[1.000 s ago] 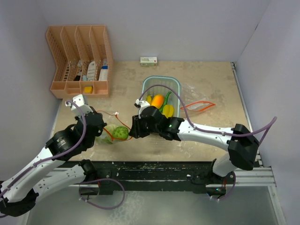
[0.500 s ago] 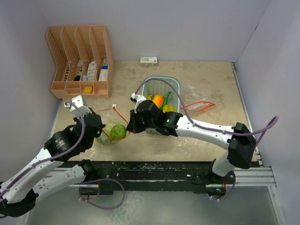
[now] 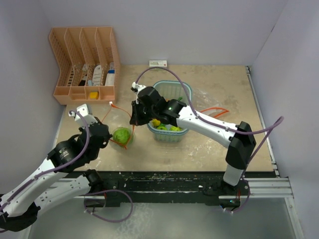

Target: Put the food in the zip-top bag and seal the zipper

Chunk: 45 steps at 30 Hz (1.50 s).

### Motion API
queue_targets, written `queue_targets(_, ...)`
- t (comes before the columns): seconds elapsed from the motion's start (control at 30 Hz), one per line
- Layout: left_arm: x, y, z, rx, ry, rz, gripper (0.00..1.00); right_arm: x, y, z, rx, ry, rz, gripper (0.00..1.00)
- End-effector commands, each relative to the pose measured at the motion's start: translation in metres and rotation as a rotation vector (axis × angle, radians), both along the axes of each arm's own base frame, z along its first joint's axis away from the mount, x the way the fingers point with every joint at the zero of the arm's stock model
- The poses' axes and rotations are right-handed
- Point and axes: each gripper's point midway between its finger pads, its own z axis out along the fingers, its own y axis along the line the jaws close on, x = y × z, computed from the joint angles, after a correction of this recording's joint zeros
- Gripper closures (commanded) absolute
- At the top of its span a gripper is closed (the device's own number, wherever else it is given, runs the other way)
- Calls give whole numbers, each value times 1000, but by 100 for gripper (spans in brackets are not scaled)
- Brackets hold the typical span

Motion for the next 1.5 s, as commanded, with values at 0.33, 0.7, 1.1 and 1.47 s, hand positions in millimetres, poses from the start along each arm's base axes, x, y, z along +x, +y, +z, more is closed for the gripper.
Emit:
queue_targets(0.33, 19, -8, 3, 60, 6, 65, 100, 23, -3, 38, 41, 9, 137, 100)
queue_targets(0.7, 17, -6, 82, -48, -159, 3, 100, 9, -14, 112, 149, -97, 172, 100)
queue_targets(1.1, 13, -31, 29, -50, -23, -83, 100, 15, -10, 86, 135, -58, 202, 100)
queue_targets(1.47, 51, -41, 8, 70, -25, 29, 100, 93, -2, 30, 31, -71, 62, 100)
